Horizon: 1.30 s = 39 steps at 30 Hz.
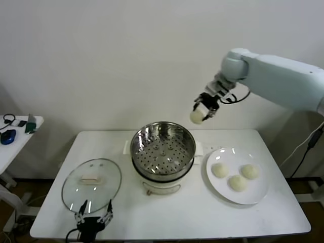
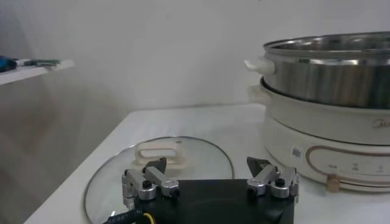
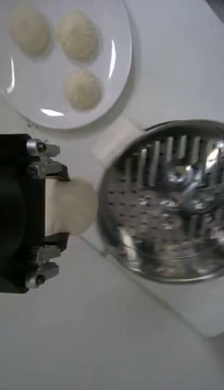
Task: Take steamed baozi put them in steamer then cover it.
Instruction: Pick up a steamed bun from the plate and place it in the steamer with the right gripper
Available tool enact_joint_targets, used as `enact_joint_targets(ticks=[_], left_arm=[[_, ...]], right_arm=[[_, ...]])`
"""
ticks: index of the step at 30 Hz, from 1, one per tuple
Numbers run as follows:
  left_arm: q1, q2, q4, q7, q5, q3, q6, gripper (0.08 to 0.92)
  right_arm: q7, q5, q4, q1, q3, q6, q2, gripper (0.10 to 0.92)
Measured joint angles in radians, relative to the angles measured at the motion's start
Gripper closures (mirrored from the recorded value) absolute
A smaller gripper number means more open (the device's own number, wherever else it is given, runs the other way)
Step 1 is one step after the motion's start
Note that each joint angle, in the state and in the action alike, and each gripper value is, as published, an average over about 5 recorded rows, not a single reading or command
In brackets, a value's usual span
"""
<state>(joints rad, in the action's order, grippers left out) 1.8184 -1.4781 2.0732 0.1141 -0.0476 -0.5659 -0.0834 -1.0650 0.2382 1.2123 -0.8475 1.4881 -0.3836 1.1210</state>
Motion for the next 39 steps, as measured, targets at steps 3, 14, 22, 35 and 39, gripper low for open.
enact_joint_targets(ticks=[3, 14, 22, 35, 39], left_arm=[[0.003, 0.000, 0.004, 0.003, 0.000, -0.001, 0.003, 0.177], [0.010, 0.000, 0.012, 0.011, -0.001, 0.004, 0.008, 0.177], [0.009, 0.001, 0.006, 0.015, -0.005, 0.001, 0.009, 0.177], [0.010, 0.001, 0.006, 0.017, -0.008, 0.001, 0.008, 0.177], [0.015, -0.002, 0.013, 0.015, -0.005, 0.002, 0.007, 0.177]], right_arm=[[0.021, -0.053, 0.005, 0.015, 0.008, -0.060, 0.046, 0.431], [0.104, -0.316, -0.168, 0.195, -0.049, -0.242, 0.192, 0.431], [0.139, -0.444, -0.352, 0.316, -0.118, -0.334, 0.286, 0.431], [0.124, -0.430, -0.455, 0.344, -0.128, -0.387, 0.335, 0.247], [0.093, -0.288, -0.413, 0.256, -0.052, -0.366, 0.306, 0.206]])
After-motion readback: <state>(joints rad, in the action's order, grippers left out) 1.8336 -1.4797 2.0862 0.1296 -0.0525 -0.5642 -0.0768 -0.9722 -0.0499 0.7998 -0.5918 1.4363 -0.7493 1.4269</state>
